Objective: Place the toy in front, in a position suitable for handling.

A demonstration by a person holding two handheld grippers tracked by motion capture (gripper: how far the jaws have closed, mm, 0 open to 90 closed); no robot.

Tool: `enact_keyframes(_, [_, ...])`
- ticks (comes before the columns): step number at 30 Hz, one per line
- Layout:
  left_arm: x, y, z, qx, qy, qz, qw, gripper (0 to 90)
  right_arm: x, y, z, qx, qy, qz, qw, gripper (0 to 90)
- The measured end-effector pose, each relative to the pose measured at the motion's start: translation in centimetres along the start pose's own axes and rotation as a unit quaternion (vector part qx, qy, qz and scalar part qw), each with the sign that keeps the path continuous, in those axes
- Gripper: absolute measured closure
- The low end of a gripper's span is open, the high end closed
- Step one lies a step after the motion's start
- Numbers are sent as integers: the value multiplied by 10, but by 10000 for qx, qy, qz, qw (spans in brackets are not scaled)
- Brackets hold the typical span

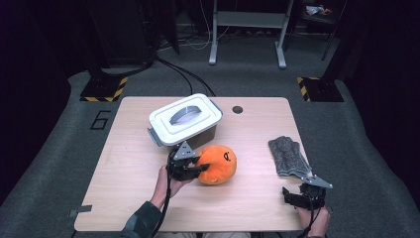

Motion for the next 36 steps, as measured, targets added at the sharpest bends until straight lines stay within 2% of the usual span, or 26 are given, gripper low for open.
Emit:
enact_keyframes(1, [7,-3,0,-6,-60,66,10000,629,0,0,0,7,-4,3,10000,55])
enact_keyframes(6, [17,-6,-2,127,-211,177,9995,624,0,0,0,-5,-2,-3,10000,57])
enact_keyframes(9, [25,-10,0,100,-312,241,9992,608,0,0,0,-7,1,1,10000,58])
enact_keyframes(11, [28,-15,0,46,-294,307,9991,598,0,0,0,15,-8,-8,10000,59])
enact_keyframes(16, [31,-19,0,35,-375,248,9990,541,0,0,0,-1,6,-3,10000,60])
enact_keyframes(19, [31,-20,0,-11,-342,207,9992,450,0,0,0,5,1,-4,10000,60])
enact_keyframes(21, [31,-20,-1,-175,-356,55,9992,379,0,0,0,1,6,-15,10000,61])
enact_keyframes(23, [28,-19,-2,-255,-341,75,9991,321,0,0,0,3,2,-14,10000,61])
enact_keyframes(28, [20,-15,-4,-298,-276,-28,9992,272,0,0,0,-5,9,-20,10000,62])
enact_keyframes(30, [17,-13,-5,-364,-201,-16,9991,256,0,0,0,-10,6,-23,10000,62])
enact_keyframes(36, [8,-6,-5,-359,-120,-15,9993,231,0,0,0,-11,8,-24,10000,62])
Point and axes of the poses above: each handheld gripper's, and its own axes: x roughly forward along the jaws, z roughly out of its underside, y roughly to its right, the point moved 1 cm from there along x, roughly forward along the jaws, and after that the axes turned 10 degrees about z, right-handed, at the moved point
